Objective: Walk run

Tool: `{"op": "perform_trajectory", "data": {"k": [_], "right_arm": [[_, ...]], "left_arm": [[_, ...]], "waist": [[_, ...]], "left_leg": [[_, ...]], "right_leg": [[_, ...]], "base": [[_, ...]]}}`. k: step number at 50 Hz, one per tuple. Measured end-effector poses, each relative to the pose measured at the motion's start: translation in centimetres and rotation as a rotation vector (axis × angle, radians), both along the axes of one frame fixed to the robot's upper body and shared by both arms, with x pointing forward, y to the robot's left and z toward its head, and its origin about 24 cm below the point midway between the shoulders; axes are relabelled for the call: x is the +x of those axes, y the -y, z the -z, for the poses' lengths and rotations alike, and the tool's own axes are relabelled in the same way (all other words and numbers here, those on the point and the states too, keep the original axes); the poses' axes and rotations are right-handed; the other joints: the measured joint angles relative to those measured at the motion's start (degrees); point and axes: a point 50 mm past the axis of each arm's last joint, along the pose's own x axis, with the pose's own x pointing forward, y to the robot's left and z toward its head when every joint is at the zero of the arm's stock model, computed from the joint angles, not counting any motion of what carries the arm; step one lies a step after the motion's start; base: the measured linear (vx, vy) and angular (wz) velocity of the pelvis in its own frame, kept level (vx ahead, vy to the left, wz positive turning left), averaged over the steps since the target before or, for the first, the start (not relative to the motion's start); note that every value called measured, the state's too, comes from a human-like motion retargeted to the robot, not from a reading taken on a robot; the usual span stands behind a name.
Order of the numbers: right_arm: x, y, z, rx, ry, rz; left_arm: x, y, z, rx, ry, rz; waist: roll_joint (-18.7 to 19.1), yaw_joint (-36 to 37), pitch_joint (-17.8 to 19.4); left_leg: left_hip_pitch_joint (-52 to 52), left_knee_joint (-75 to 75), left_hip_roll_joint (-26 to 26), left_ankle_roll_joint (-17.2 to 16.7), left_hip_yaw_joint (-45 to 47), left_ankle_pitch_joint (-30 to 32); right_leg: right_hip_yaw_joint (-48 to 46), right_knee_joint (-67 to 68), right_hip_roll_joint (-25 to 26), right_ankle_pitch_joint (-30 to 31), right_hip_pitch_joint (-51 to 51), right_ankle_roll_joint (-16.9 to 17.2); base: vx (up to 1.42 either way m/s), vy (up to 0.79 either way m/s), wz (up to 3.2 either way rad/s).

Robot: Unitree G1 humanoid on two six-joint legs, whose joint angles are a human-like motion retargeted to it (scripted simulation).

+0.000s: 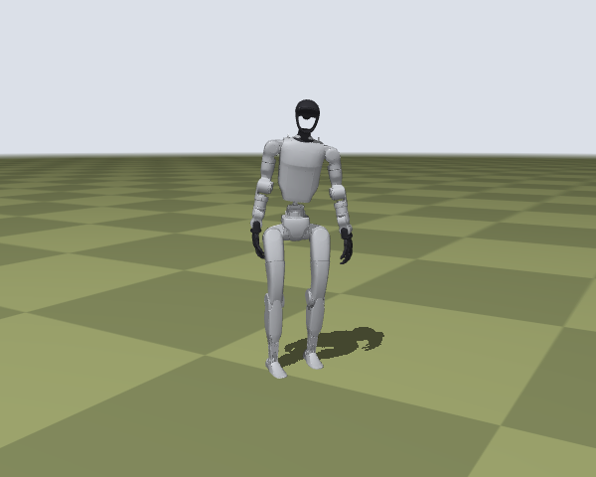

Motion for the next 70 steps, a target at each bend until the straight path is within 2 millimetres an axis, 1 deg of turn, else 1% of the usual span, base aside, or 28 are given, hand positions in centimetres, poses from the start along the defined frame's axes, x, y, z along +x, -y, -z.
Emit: {"op": "perform_trajectory", "data": {"k": [2,4,7,9,12,17,18,20,22,25,28,31,33,35,38,40,42,45,47,48,50,53,55,58,60,62,65,70], "right_arm": [[0.6,0.0,0.0,-0.01,0.018,-0.008],[1.0,-0.3,-0.1,-0.02,0.03,-0.017],[0.6,-0.6,0.0,-0.025,0.016,-0.028],[-0.2,-0.8,0.1,-0.028,-0.012,-0.033],[-1.3,-0.6,0.2,-0.062,-0.054,-0.033],[-3.1,-0.6,0.2,-0.07,-0.122,0.022],[-3.4,-0.6,0.2,-0.064,-0.133,0.038],[-4.2,-0.7,0.2,-0.046,-0.16,0.092],[-4.8,-0.8,0.2,-0.034,-0.183,0.132],[-6.0,-1.1,0.1,-0.017,-0.226,0.19],[-6.5,-1.2,0.0,-0.011,-0.257,0.208],[-6.8,-0.7,-0.1,-0.02,-0.259,0.168],[-6.7,-0.4,-0.1,-0.049,-0.252,0.166],[-6.4,-0.3,0.0,-0.077,-0.247,0.182],[-5.9,-0.2,0.0,-0.08,-0.228,0.198],[-5.1,-0.2,0.1,-0.059,-0.202,0.184],[-4.3,0.0,0.1,-0.051,-0.178,0.155],[-2.7,0.7,0.1,-0.078,-0.122,0.073],[-1.3,1.0,0.1,-0.115,-0.072,0.014],[-0.8,0.9,0.1,-0.128,-0.047,-0.007],[0.4,0.5,0.0,-0.144,0.006,-0.03],[1.0,-0.5,0.0,-0.141,0.06,-0.013],[0.7,-0.9,0.1,-0.138,0.075,0.006],[-0.9,-0.8,0.3,-0.141,0.025,-0.009],[-2.2,-0.6,0.3,-0.139,-0.036,-0.03],[-3.1,-0.3,0.3,-0.132,-0.087,-0.034],[-4.3,0.2,0.2,-0.131,-0.152,-0.016],[-5.9,0.5,0.1,-0.139,-0.198,0.051]], "left_arm": [[0.6,-0.4,-0.2,0.019,0.018,-0.015],[0.9,-1.1,-0.5,0.03,0.026,-0.056],[0.1,-1.7,-0.7,0.04,0.015,-0.14],[-0.8,-1.8,-0.6,0.047,0.002,-0.216],[-2.1,-0.7,-0.2,0.022,-0.006,-0.327],[-4.5,1.6,0.6,-0.058,-0.024,-0.433],[-4.9,1.9,0.7,-0.07,-0.034,-0.437],[-5.9,2.4,0.8,-0.092,-0.074,-0.43],[-6.6,2.5,0.8,-0.097,-0.107,-0.409],[-7.5,2.3,0.7,-0.079,-0.14,-0.367],[-7.6,2.8,0.9,-0.038,-0.092,-0.349],[-7.7,3.1,1.0,0.007,-0.02,-0.397],[-7.3,3.6,1.1,0.007,0.001,-0.448],[-6.9,4.0,1.2,-0.02,0.007,-0.496],[-6.6,4.2,1.3,-0.07,-0.006,-0.538],[-6.3,4.5,1.4,-0.116,-0.031,-0.543],[-6.1,4.6,1.4,-0.143,-0.047,-0.529],[-5.9,4.6,1.4,-0.162,-0.063,-0.498],[-5.8,4.6,1.4,-0.163,-0.069,-0.485],[-5.7,4.6,1.3,-0.163,-0.07,-0.485],[-5.3,4.4,1.3,-0.165,-0.068,-0.483],[-4.4,4.0,1.2,-0.168,-0.058,-0.467],[-3.4,3.2,1.0,-0.157,-0.038,-0.438],[-2.0,2.3,0.8,-0.12,0.017,-0.412],[-1.1,2.2,0.7,-0.101,0.066,-0.417],[-0.6,2.5,0.8,-0.101,0.097,-0.434],[-0.4,3.4,1.0,-0.135,0.123,-0.464],[-1.7,4.6,1.4,-0.198,0.066,-0.464]], "waist": [[-0.5,0.0,-0.1],[-1.1,-0.9,-0.3],[-1.9,-0.3,-1.1],[-2.2,1.8,-1.9],[-1.5,3.5,-3.0],[2.1,2.0,-4.4],[2.5,1.8,-4.5],[2.9,1.2,-5.0],[3.1,1.3,-5.0],[2.5,2.5,-4.6],[2.2,1.4,-3.9],[1.4,-0.5,-4.4],[0.7,-0.2,-4.3],[1.1,0.4,-3.9],[1.0,2.0,-3.6],[0.9,3.5,-3.1],[1.0,4.6,-2.5],[2.3,5.1,-1.5],[2.1,2.6,-1.4],[2.6,1.7,-1.2],[2.8,-1.8,-1.2],[1.6,-3.8,-1.2],[0.9,-2.6,-1.4],[0.4,-0.5,-1.9],[0.3,1.9,-2.3],[0.2,4.0,-2.8],[0.7,6.1,-3.4],[2.5,3.6,-4.4]], "left_leg": [[0.3,-0.6,1.1,0.0,5.8,-0.7],[0.1,-0.3,1.9,0.2,11.0,-1.5],[1.1,-0.5,2.8,0.5,18.8,-2.6],[2.8,-1.4,3.3,0.4,25.6,-3.4],[5.9,-3.3,3.9,-0.4,33.9,-4.1],[9.6,-5.3,5.5,-2.3,41.7,-4.2],[10.2,-5.5,5.5,-2.5,42.8,-4.3],[11.7,-6.1,4.5,-3.3,46.1,-4.6],[13.4,-6.8,3.9,-4.1,48.5,-4.5],[16.2,-7.1,2.8,-6.1,53.3,-3.8],[16.1,-2.8,3.8,-6.4,52.6,-2.0],[12.9,5.1,5.3,-3.7,44.6,0.4],[7.7,12.9,6.0,-1.7,33.2,0.1],[2.8,17.7,5.5,-3.6,20.2,-1.5],[0.9,16.5,2.5,-6.3,8.8,-3.0],[0.4,13.1,0.0,-6.8,-0.1,-3.6],[0.7,10.3,-2.1,-6.4,-5.8,-3.4],[1.9,5.0,-3.5,-5.2,-12.2,0.1],[2.3,5.5,-3.1,-2.2,-8.4,-3.0],[2.4,4.3,-2.3,-1.5,-6.5,-2.5],[3.4,2.5,-1.4,-0.3,-3.5,-2.6],[3.9,1.2,-1.9,0.9,0.6,-3.1],[4.5,-0.2,-1.2,1.7,5.8,-3.5],[5.1,-1.5,-0.2,2.3,13.0,-4.2],[5.5,-2.6,0.7,2.3,19.0,-4.5],[6.2,-3.6,1.0,2.2,23.7,-4.7],[7.4,-5.2,1.5,1.7,29.9,-4.8],[8.1,-5.2,2.8,0.9,32.9,-4.8]], "right_leg": [[-7.8,2.0,-1.5,-1.0,-2.4,0.0],[-25.0,4.3,-5.4,-3.6,-4.0,0.0],[-43.2,5.7,-8.4,-6.5,-2.5,-1.6],[-48.1,7.6,-8.5,-8.2,-1.3,-3.2],[-48.8,10.6,-7.9,-10.4,0.4,-4.2],[-51.0,10.4,-6.7,-13.0,5.6,-7.2],[-51.0,9.9,-6.4,-13.2,6.4,-7.7],[-52.1,7.6,-6.4,-13.1,8.5,-6.6],[-52.7,5.4,-6.0,-13.5,9.5,-8.4],[-48.0,4.3,-6.0,-11.7,9.0,-10.1],[-44.5,3.5,-7.2,-10.8,9.0,-10.9],[-41.6,2.3,-8.3,-9.9,9.2,-10.7],[-39.2,2.3,-9.4,-9.1,8.6,-10.7],[-36.6,1.7,-8.5,-7.9,8.1,-11.1],[-32.2,1.1,-7.6,-6.4,7.2,-11.3],[-26.9,1.4,-7.0,-5.4,5.9,-11.0],[-22.9,1.8,-6.3,-4.7,5.1,-10.4],[-16.2,2.4,-3.3,-3.5,3.8,-9.4],[-13.0,2.8,-2.8,-2.6,2.4,-8.1],[-11.4,2.6,-1.5,-1.9,1.8,-7.6],[-9.2,1.9,-0.6,-0.6,0.5,-6.1],[-6.1,0.6,-0.8,-0.3,-1.0,-2.7],[-11.5,0.7,-2.6,-3.4,-2.3,-3.6],[-28.7,1.2,-6.9,-8.7,-3.2,-8.2],[-40.3,1.8,-9.1,-12.1,-2.8,-10.3],[-46.6,2.9,-10.1,-13.8,-2.2,-10.3],[-51.2,6.8,-11.3,-14.2,-1.3,-9.2],[-42.5,10.4,-7.9,-12.7,1.8,-6.3]], "base": [[-0.24,0.03,-2.39],[-0.24,-0.03,-2.26],[-0.15,-0.01,-2.43],[-0.11,0.0,-2.86],[-0.14,-0.04,-2.49],[-0.04,-0.05,-1.48],[-0.06,-0.13,-1.14],[-0.05,-0.1,-1.22],[-0.02,-0.15,-1.21],[-0.01,-0.17,-1.2],[-0.06,-0.12,-0.6],[0.03,-0.14,-0.59],[-0.02,-0.06,-0.99],[-0.03,0.02,-1.43],[-0.02,0.01,-1.73],[-0.03,0.05,-2.1],[-0.03,0.08,-2.05],[-0.04,0.1,-2.04],[-0.09,0.12,-1.56],[-0.15,0.1,-1.52],[-0.21,0.08,-1.26],[-0.19,0.14,-1.48],[-0.15,0.1,-2.18],[-0.19,0.09,-2.33],[-0.21,0.1,-2.63],[-0.19,0.08,-2.25],[-0.1,0.07,-1.85],[-0.05,-0.02,-0.76]]}}
